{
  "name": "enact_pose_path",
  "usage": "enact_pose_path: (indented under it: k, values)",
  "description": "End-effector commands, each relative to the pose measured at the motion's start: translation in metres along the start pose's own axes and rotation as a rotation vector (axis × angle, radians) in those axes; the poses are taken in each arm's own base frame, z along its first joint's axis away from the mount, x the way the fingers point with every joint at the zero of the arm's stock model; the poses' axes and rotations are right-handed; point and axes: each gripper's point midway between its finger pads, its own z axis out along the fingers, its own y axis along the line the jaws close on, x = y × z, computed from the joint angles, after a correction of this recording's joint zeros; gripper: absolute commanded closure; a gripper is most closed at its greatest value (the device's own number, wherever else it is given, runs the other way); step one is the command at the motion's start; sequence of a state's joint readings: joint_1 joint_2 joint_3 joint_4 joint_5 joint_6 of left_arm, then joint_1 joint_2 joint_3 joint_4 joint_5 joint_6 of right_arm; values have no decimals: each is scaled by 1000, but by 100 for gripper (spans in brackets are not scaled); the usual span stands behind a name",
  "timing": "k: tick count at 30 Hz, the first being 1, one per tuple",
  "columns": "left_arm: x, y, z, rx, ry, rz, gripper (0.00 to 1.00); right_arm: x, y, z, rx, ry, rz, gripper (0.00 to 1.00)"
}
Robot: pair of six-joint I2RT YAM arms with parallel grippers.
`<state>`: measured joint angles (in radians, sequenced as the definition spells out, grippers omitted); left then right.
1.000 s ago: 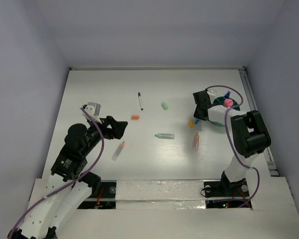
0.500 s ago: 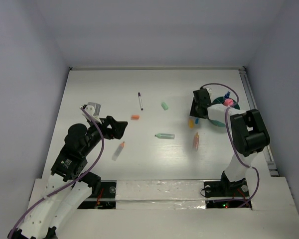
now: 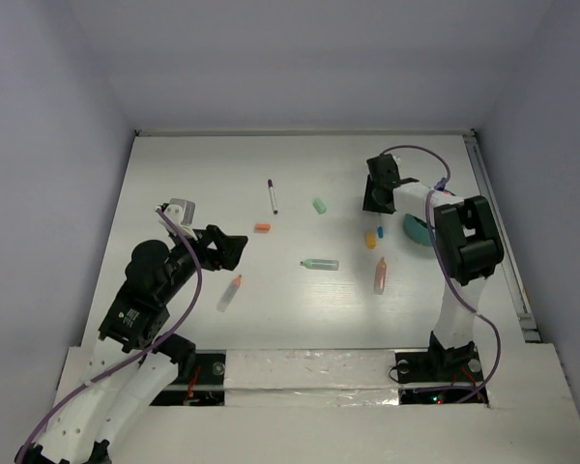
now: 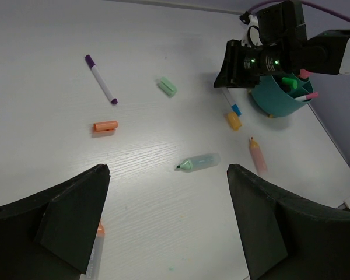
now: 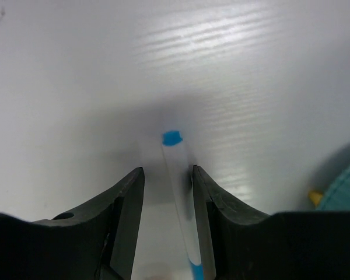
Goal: Sort the stationery into containers
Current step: Pick up the pen from the center of the board.
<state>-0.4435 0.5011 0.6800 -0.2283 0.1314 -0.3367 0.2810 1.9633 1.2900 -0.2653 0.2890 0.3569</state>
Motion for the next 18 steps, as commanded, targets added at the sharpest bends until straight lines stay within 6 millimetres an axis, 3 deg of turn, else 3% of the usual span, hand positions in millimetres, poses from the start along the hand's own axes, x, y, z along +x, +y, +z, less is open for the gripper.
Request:
enact_pose_path:
  k: [1,13,18]
  values:
    - [-9,-5,2,27,-39,17,21,-7,2,6,2,27,-34,56]
    - [-9,-4,2,24,-40,17,21,-7,-3,13,48,91,-123,69]
    - [-9,-4,2,24,-40,17,21,-6,-9,16,61,111,-157,82]
